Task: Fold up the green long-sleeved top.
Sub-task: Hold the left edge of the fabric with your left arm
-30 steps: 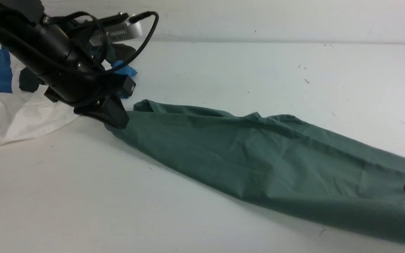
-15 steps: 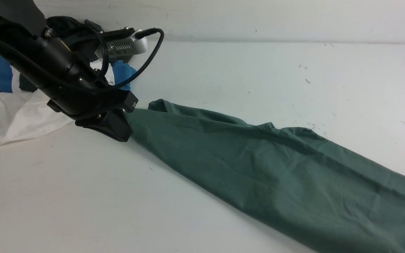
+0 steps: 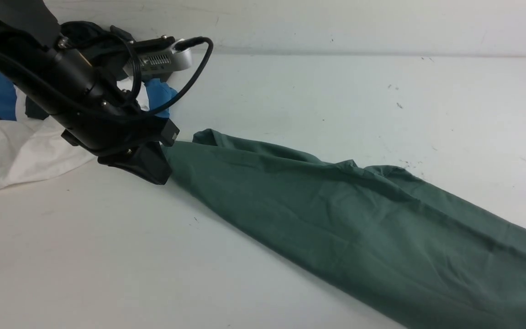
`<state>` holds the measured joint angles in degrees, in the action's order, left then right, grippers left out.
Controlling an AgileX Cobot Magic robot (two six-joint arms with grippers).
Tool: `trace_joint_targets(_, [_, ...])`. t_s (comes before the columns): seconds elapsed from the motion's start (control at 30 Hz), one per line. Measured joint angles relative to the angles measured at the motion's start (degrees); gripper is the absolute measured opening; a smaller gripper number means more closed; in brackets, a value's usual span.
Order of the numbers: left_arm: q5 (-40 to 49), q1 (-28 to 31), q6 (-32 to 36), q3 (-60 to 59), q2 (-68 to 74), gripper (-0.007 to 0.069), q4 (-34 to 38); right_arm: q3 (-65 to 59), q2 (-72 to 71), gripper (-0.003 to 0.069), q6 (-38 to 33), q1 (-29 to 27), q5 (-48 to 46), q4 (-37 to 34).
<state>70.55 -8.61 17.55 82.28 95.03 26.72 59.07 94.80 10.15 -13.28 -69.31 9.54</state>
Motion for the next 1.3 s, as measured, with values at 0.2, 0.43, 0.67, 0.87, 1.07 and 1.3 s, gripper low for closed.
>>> trace_joint_targets(0.2, [0.00,0.00,0.12,0.00,0.35,-0.0004,0.00,0.00,4.24,0.0389,-2.19,-3.82,4.00,1.31])
trace_joint_targets(0.43, [0.00,0.00,0.12,0.00,0.93,-0.0004,0.05,0.07,6.76,0.0389,-5.67,-3.82,10.33,0.29])
trace_joint_targets(0.67, [-0.04,0.00,0.12,0.00,1.73,-0.0004,0.05,0.49,7.68,0.0230,-8.76,-3.82,13.57,-1.02])
trace_joint_targets(0.87, [-0.04,-0.05,0.12,0.00,2.30,-0.0004,0.05,2.15,7.78,0.0007,-9.72,-3.82,12.19,-1.62])
trace_joint_targets(1.07, [-0.04,-0.07,0.12,0.00,2.39,-0.0004,0.05,9.10,7.84,-0.0012,-9.78,-3.82,5.77,-1.46])
trace_joint_targets(1.3, [-0.06,-0.11,0.12,0.00,2.39,-0.0004,0.05,11.50,8.01,-0.0014,-9.78,-3.82,0.83,-1.24])
